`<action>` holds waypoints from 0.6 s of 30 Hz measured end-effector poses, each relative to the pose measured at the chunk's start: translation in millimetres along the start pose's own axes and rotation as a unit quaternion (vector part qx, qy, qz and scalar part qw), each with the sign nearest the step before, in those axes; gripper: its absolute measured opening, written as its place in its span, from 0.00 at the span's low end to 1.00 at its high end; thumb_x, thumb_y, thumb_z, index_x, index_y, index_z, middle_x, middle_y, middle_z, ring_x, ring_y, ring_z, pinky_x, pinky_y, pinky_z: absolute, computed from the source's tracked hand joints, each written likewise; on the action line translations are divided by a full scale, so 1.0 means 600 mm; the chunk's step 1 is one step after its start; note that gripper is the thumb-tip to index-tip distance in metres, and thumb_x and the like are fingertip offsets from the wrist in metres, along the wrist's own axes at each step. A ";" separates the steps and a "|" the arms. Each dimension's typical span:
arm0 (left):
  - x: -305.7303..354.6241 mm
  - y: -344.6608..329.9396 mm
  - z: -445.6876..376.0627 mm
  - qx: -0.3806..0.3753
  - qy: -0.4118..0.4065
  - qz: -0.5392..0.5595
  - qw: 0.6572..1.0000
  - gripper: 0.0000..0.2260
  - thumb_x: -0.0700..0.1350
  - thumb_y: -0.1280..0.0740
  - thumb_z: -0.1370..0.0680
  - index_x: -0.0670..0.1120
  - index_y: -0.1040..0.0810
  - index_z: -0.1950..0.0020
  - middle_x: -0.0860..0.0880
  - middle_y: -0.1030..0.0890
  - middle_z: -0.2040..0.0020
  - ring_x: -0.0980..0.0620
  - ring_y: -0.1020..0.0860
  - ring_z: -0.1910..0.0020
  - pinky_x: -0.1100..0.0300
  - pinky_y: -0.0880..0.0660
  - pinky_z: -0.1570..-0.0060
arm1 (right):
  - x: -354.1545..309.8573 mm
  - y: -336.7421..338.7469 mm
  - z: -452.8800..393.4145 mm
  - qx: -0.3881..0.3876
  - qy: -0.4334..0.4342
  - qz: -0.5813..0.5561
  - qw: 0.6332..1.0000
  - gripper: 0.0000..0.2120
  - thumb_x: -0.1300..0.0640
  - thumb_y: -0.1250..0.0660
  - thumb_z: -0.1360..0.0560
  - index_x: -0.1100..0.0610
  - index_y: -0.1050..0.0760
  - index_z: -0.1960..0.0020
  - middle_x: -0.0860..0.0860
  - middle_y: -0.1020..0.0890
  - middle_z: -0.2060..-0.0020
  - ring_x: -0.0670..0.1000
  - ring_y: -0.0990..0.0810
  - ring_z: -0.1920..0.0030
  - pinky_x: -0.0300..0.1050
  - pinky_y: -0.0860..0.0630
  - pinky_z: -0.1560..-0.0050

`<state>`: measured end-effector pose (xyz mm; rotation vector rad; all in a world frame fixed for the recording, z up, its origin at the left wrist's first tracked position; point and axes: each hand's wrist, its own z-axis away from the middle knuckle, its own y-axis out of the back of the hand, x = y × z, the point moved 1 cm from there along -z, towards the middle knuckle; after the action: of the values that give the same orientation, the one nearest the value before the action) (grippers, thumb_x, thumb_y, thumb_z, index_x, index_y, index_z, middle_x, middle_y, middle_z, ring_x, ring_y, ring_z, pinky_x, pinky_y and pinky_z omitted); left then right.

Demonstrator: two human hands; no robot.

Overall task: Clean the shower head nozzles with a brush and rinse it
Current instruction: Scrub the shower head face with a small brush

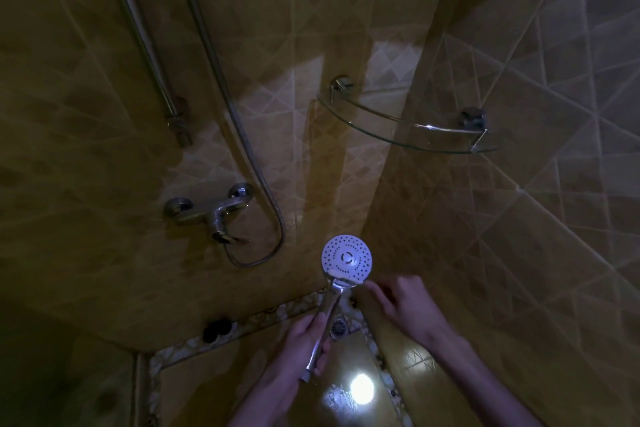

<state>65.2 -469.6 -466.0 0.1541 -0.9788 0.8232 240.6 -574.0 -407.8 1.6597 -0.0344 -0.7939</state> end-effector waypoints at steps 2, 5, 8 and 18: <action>-0.003 0.002 0.002 -0.003 -0.001 -0.001 1.000 0.12 0.45 0.41 0.20 0.45 0.30 0.62 0.49 0.28 0.76 0.54 0.35 0.85 0.70 0.42 0.84 | 0.008 0.004 -0.019 0.031 -0.044 -0.061 0.997 0.17 0.51 0.37 0.21 0.61 0.19 0.61 0.47 0.25 0.76 0.43 0.26 0.74 0.41 0.35 0.68; -0.003 0.002 0.004 -0.002 -0.001 0.008 1.000 0.12 0.46 0.40 0.20 0.45 0.29 0.62 0.48 0.28 0.75 0.53 0.35 0.84 0.68 0.42 0.82 | 0.023 0.013 -0.046 0.090 -0.150 -0.184 0.967 0.12 0.58 0.37 0.21 0.66 0.21 0.47 0.58 0.17 0.58 0.49 0.20 0.55 0.39 0.32 0.53; 0.001 0.001 0.003 0.004 0.003 0.022 1.000 0.11 0.45 0.40 0.20 0.44 0.28 0.61 0.48 0.28 0.76 0.53 0.35 0.85 0.69 0.41 0.84 | 0.012 0.007 -0.027 0.063 -0.101 -0.153 0.981 0.10 0.54 0.36 0.21 0.56 0.19 0.57 0.46 0.19 0.69 0.39 0.25 0.68 0.35 0.35 0.64; 0.000 0.000 0.008 0.004 0.001 0.013 1.000 0.10 0.47 0.40 0.20 0.44 0.27 0.59 0.49 0.27 0.75 0.53 0.35 0.83 0.68 0.41 0.83 | 0.010 0.014 -0.057 0.099 -0.092 -0.177 0.975 0.11 0.59 0.36 0.21 0.62 0.19 0.59 0.46 0.24 0.72 0.40 0.29 0.71 0.37 0.35 0.64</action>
<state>62.2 -472.0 -463.4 0.1474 -0.9769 0.8505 265.9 -549.7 -402.2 1.7997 0.0563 -1.2486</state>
